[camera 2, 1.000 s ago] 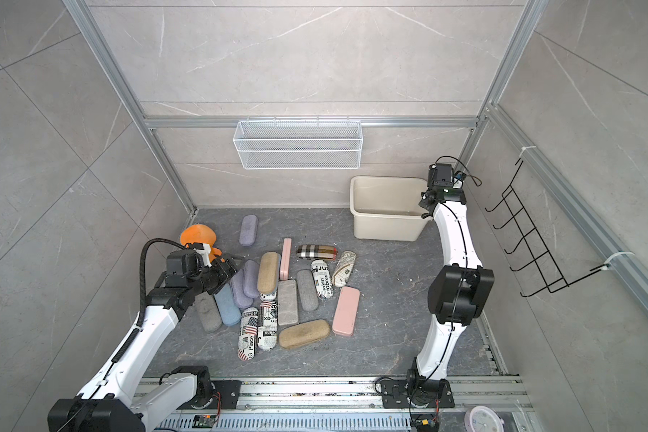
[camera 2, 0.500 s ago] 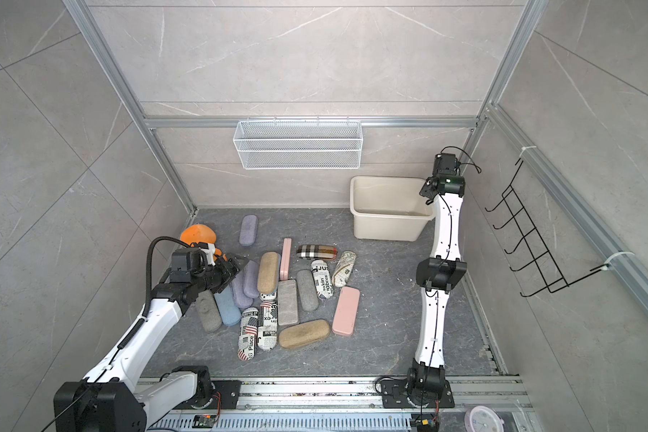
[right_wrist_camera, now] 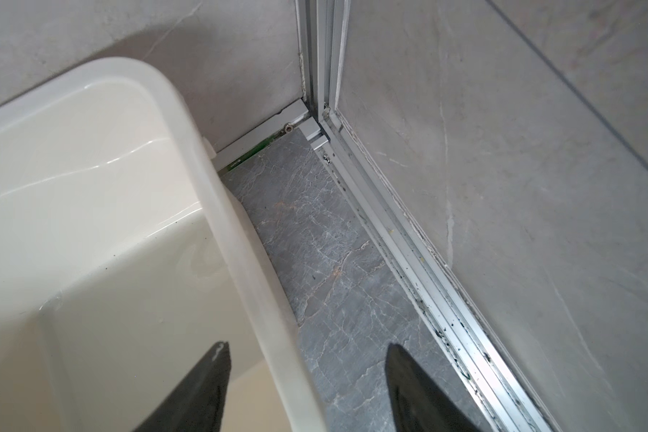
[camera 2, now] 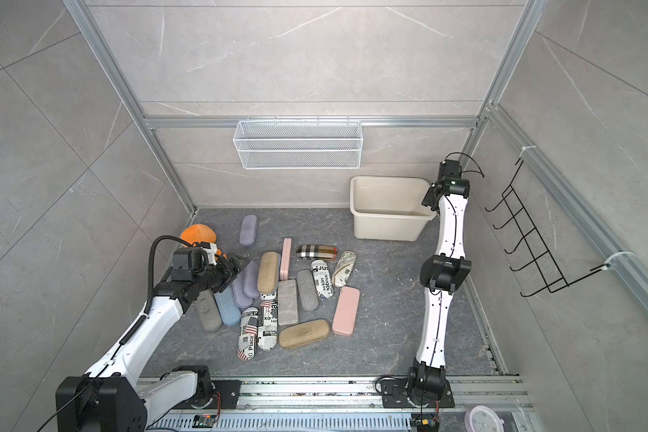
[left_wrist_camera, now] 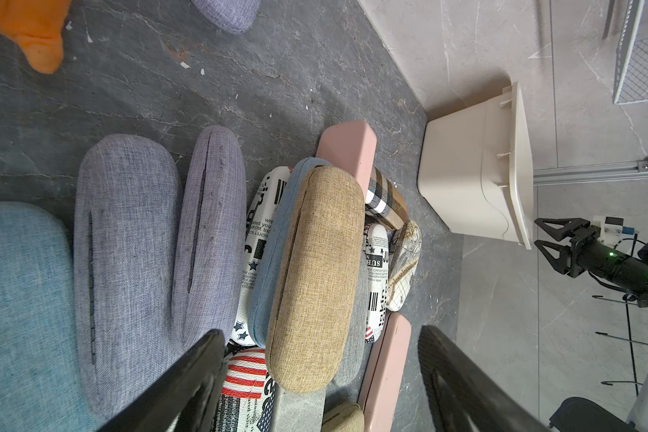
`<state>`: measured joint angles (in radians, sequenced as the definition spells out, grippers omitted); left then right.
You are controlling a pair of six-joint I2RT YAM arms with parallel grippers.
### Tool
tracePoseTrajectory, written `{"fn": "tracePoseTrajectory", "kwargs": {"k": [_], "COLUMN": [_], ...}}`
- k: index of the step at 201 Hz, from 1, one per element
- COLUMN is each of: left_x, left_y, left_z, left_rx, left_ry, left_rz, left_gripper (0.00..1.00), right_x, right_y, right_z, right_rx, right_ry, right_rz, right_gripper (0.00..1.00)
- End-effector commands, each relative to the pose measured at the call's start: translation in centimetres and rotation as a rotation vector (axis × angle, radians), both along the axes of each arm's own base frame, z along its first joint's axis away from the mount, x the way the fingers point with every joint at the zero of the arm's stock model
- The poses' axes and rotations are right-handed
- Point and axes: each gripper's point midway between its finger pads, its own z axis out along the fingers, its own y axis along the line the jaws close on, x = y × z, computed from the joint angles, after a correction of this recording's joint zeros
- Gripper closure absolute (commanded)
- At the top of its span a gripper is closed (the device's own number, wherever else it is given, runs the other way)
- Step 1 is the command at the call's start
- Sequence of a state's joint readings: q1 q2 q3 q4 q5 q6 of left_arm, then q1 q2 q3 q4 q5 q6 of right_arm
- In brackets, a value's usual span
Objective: Put the glasses cases into the storage boxes
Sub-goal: Move the storage box to the center of the board.
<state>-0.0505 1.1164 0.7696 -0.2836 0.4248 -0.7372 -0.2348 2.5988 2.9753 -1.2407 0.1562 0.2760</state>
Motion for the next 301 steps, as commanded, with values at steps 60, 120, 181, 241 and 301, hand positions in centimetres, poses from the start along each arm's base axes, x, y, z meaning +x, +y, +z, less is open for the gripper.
{"fn": "tracePoseTrajectory", "kwargs": {"k": [60,120,181,241,301], "left_x": [0.8,0.5,0.1,0.1,-1.0], "left_y": [-0.4,-0.4,-0.4,-0.6,-0.2], "left_z": [1.5,2.1,3.2,3.5,3.9], "left_rx": [-0.005,-0.002,-0.009,-0.04,-0.015], "left_ry": [-0.05,-0.069,-0.096,-0.109,-0.142], "left_rz": [-0.026,-0.03,-0.03,-0.019,-0.01], "left_gripper": [0.17,0.17,0.17,0.18,0.18], "right_x": [0.3,-0.5,-2.7,-5.0,-6.5], "right_y": [0.5,0.3,0.6,3.8,5.3], "right_z": [-2.8,-1.8,1.9,1.2,4.7], "right_rx": [0.066,0.055,0.034,0.095,0.038], "right_ry": [0.044,0.052,0.014,0.111,0.071], "right_rz": [0.071,0.049,0.036,0.0,0.123], "right_gripper": [0.45,0.62,0.72,0.95,1.0]}}
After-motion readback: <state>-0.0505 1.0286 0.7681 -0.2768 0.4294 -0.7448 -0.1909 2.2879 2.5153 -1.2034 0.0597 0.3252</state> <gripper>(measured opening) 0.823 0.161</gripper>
